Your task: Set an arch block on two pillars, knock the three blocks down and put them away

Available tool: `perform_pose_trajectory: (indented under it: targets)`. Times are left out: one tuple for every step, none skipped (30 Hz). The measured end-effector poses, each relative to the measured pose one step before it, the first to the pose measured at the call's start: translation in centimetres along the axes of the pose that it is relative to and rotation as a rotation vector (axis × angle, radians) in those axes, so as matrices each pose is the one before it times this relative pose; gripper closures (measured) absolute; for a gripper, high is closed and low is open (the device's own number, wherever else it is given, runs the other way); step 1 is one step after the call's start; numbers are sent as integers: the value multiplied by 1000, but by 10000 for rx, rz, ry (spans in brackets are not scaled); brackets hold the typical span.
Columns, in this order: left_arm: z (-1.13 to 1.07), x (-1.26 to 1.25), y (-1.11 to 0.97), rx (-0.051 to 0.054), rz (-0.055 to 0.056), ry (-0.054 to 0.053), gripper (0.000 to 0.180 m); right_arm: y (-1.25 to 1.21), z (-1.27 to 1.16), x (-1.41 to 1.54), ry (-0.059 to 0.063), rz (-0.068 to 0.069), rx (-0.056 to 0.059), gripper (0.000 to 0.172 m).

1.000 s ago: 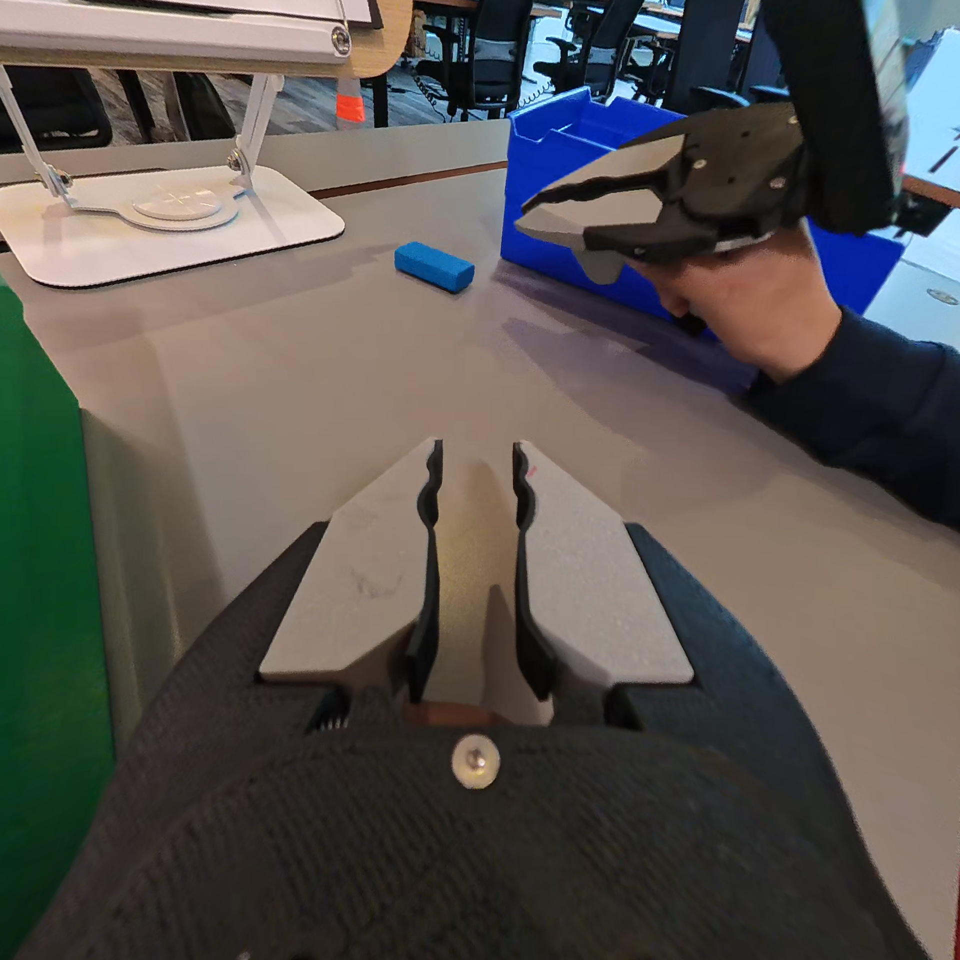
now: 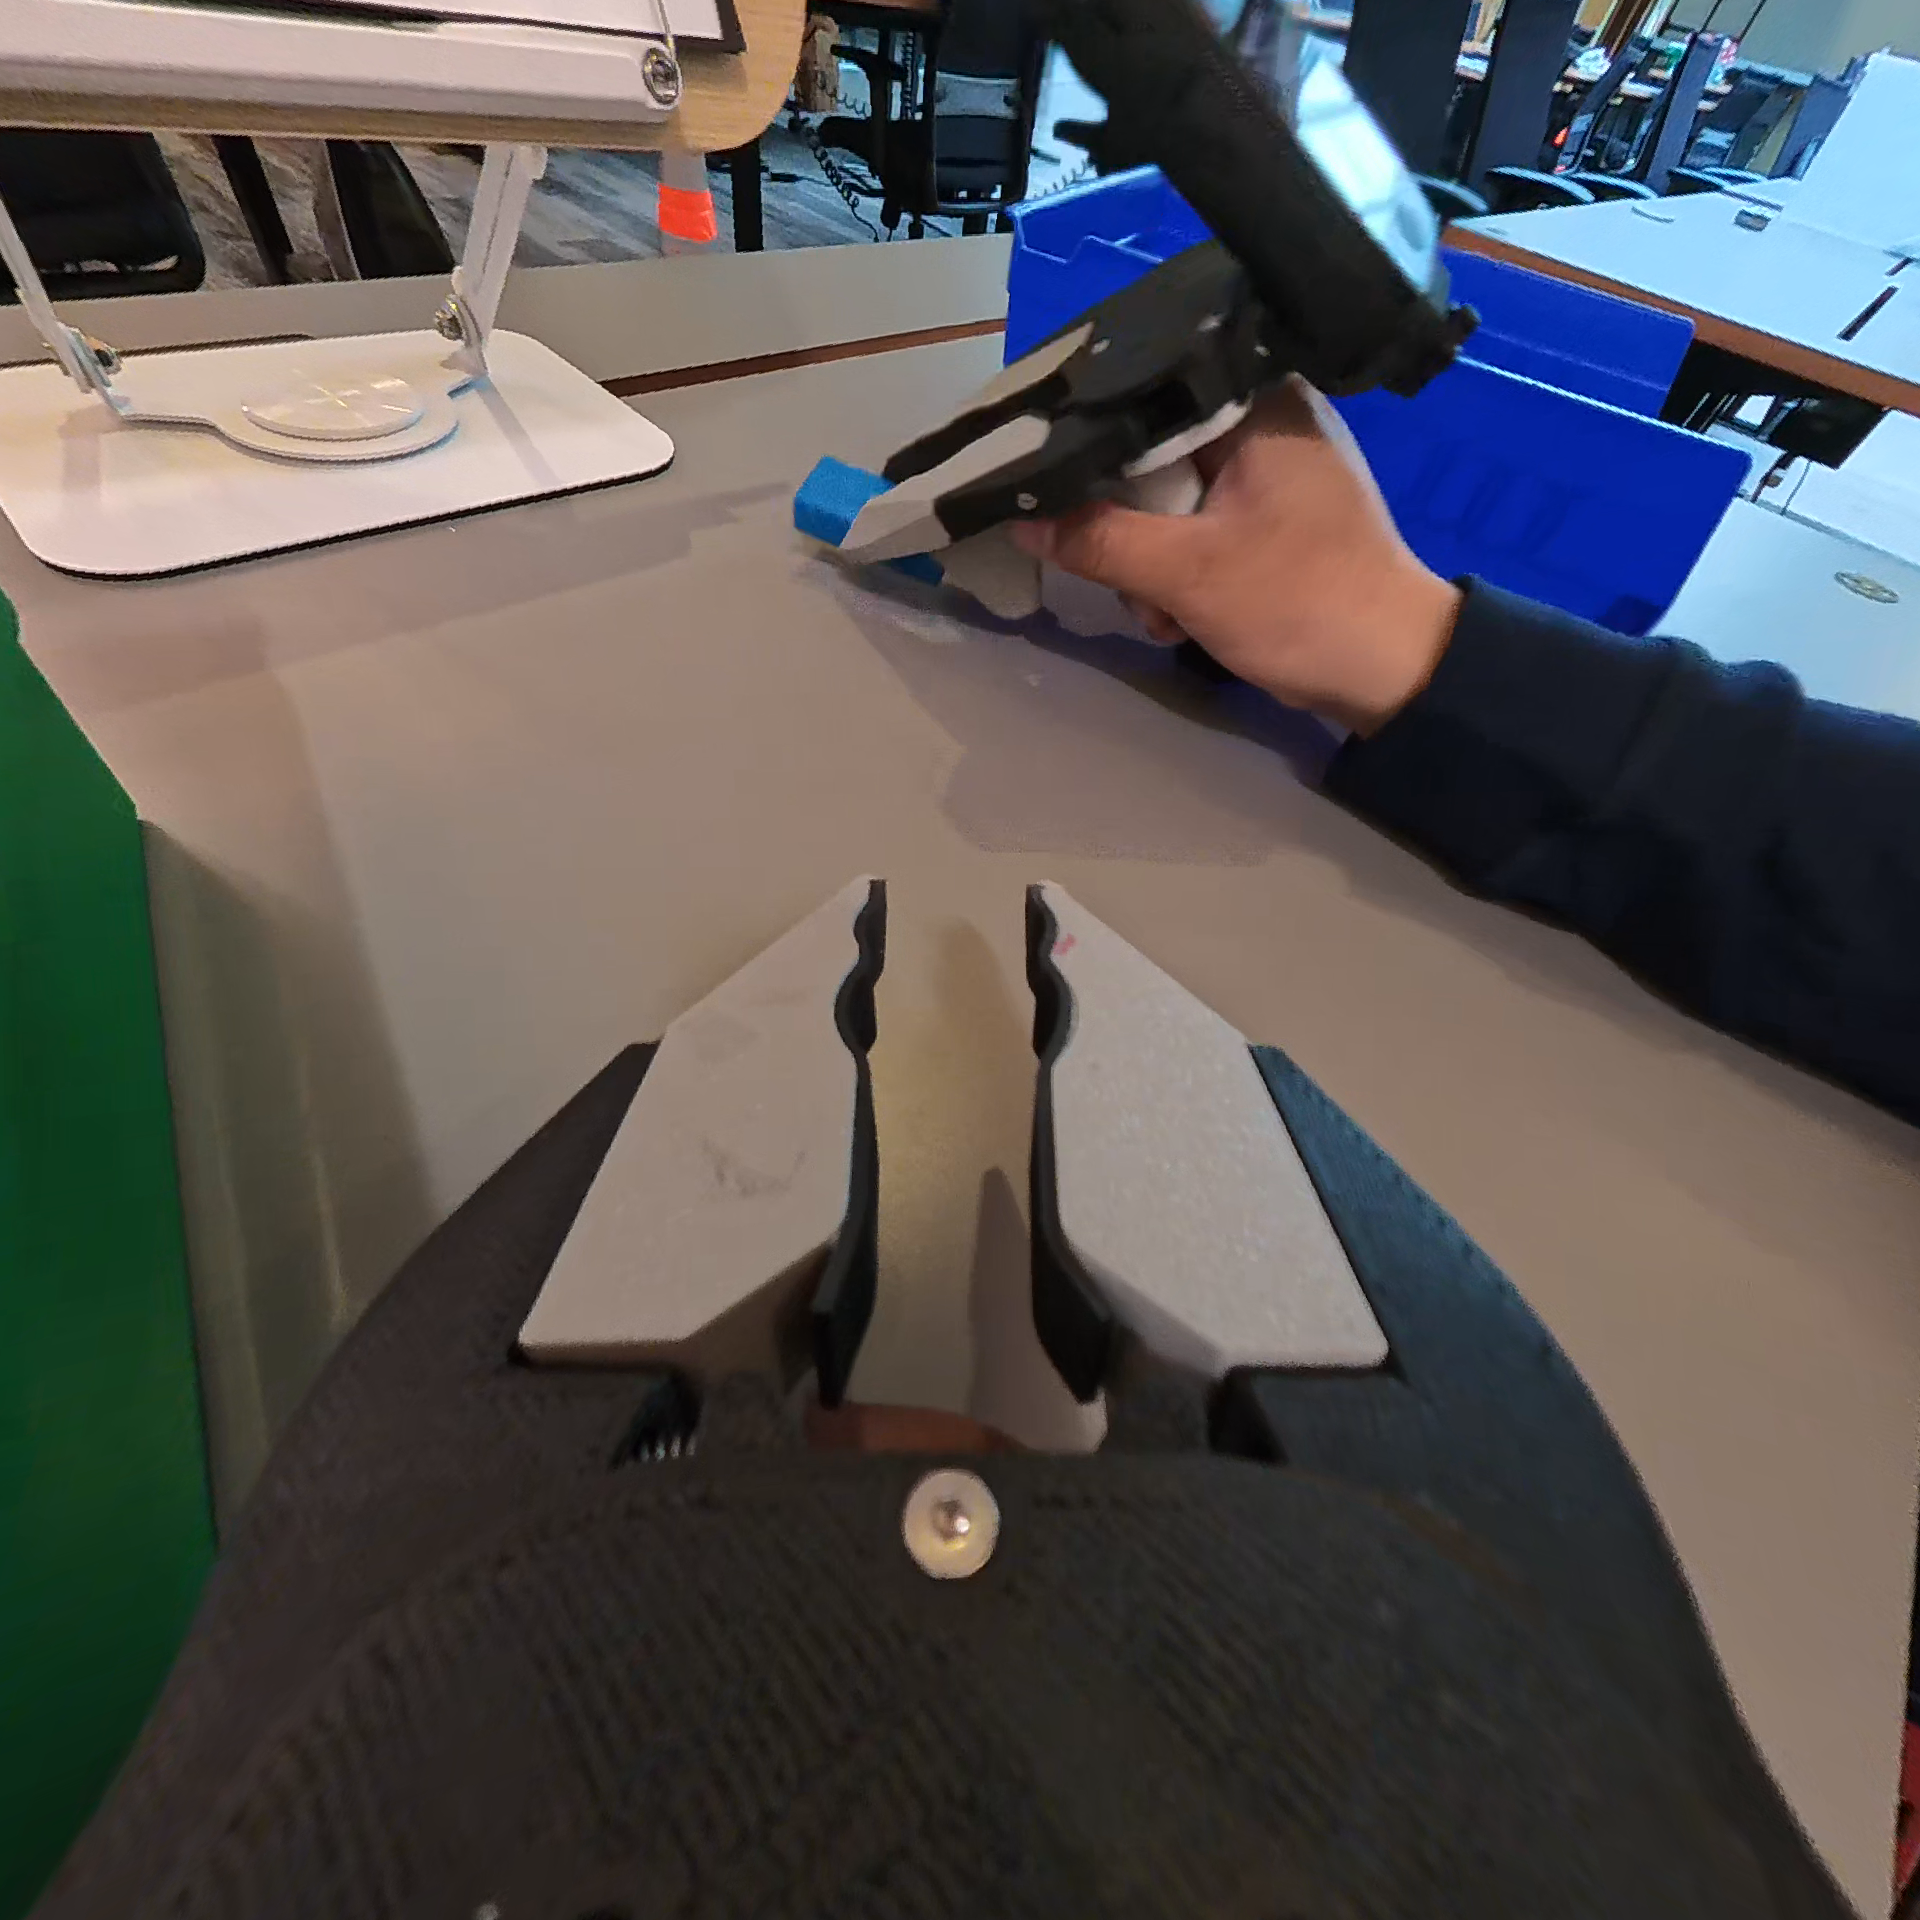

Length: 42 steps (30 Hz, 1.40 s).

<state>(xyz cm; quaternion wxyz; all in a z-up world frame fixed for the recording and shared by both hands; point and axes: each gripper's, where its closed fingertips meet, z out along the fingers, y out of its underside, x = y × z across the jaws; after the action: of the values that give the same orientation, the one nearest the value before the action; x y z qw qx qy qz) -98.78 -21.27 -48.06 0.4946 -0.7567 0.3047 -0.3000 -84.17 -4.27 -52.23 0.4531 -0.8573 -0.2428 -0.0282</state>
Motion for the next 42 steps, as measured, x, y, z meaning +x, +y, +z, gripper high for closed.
perform_pose_trajectory:
  targets:
    - [-19, -12, -26, 18, -9, -6, 156, -266, -584, -113, 69, -254, 209, 143]
    - [4, -15, -7, 5, 3, -9, 157, -39, -404, -89, 103, -265, 65, 143]
    - [2, -6, 25, -12, 3, -6, 156, 181, -232, -62, 98, -213, -47, 143]
    - [13, -4, 8, -11, 1, -6, 156, 276, -84, -138, 32, -166, -83, 143]
    - [1, -9, -2, 2, 1, -6, 156, 231, -52, 20, 95, -154, -51, 142]
    - [-7, -8, -7, 9, -3, -8, 156, 99, -75, 115, 101, -94, -8, 142]
    - [-12, -26, -15, 15, -11, -11, 156, -41, -116, 78, -10, 49, 38, 142]
    - [-13, -32, -19, 16, -17, -8, 156, -141, -146, -14, -107, 149, 100, 142]
    - [-2, -15, -6, 2, -17, 1, 156, -70, -82, -3, -89, 140, 70, 142]
    - [12, -11, 17, -13, -10, 4, 156, 73, -64, 97, -21, 60, 13, 142]
    - [21, 16, 22, -15, 0, 4, 156, 102, 21, 54, -5, 3, -26, 142]
    - [7, 8, 13, -12, 9, 1, 156, 86, 37, 32, -11, -7, -16, 142]
    - [12, 13, 8, -7, 15, -2, 156, 69, 14, 0, -14, 11, -32, 142]
    - [5, 0, 2, -3, 10, 0, 156, -6, 88, -25, -35, 31, -15, 142]
    - [7, 8, 0, -1, 0, 1, 156, -17, 68, -78, -46, 37, -2, 143]
    - [5, -3, -1, -1, -3, 2, 156, 90, 41, -105, -44, 13, -34, 142]
    - [-8, -4, 2, 0, -1, 2, 156, 110, 31, -74, -10, -24, -55, 143]
    - [-4, 7, -1, 3, 1, 0, 156, 126, -4, -82, 3, -50, -50, 142]
    - [2, -3, -4, 3, 2, -1, 156, 140, 13, -67, -4, -37, -66, 142]
    - [6, 3, 1, -2, 3, -1, 156, 98, 17, -18, -6, -27, -52, 142]
    - [-2, -1, 3, -2, 4, 1, 156, 70, 33, -24, -28, 1, -41, 142]
    - [3, 11, -1, 2, 4, 0, 156, 36, 17, -63, -33, 20, -29, 142]
    - [1, -1, -3, 2, 3, 1, 156, 35, -16, -47, -32, 26, -18, 142]
    - [-1, 5, 1, -1, 0, 4, 156, -63, -58, -20, -57, 51, 2, 142]
    - [-1, 8, 2, -1, -1, 5, 156, -134, -215, -10, -63, 93, 36, 142]
    - [5, 0, -3, 0, 0, 5, 156, -315, -354, 22, -91, 143, 112, 143]
    - [5, 10, 3, -4, 3, 4, 156, -557, -479, 82, -98, 216, 225, 143]
    - [5, 6, 18, -8, 4, 3, 156, -754, -707, 116, -174, 343, 361, 143]
    - [10, 13, 7, -7, 5, 2, 156, -1008, -1053, -191, -324, 509, 458, 143]
    - [8, -2, 6, -7, 4, 1, 156, -1109, -1009, -96, -386, 589, 548, 143]
    - [6, 1, 16, -6, 4, -1, 156, -1314, -1094, -282, -513, 657, 647, 143]
    - [1, 8, 3, -1, 3, -3, 156, -1509, -1149, -537, -672, 700, 735, 143]
    - [1, -3, -3, 2, -2, -3, 156, -1603, -1141, -647, -712, 713, 758, 143]
    - [-1, -12, -3, 1, -8, -3, 156, -1559, -1103, -648, -632, 679, 706, 143]
    - [-1, -21, -8, 3, -16, -3, 156, -1543, -1110, -759, -644, 624, 671, 143]
    - [-18, -25, -10, 9, -20, -5, 156, -1395, -961, -738, -625, 564, 614, 143]
    - [-8, -33, -5, 10, -24, -6, 156, -1202, -860, -472, -427, 445, 525, 143]
    - [-2, -27, -11, 4, -29, -4, 156, -1049, -747, -281, -313, 320, 435, 143]
    - [-2, -41, -1, 2, -31, -4, 156, -883, -620, -82, -183, 249, 357, 143]
    - [-3, -26, -9, 3, -26, -1, 156, -893, -681, -178, -228, 270, 344, 143]
    - [4, -23, 5, -2, -20, 0, 156, -791, -474, -341, -401, 363, 359, 143]
    - [7, -23, 12, -8, -17, -3, 156, -700, -456, -270, -332, 343, 326, 143]
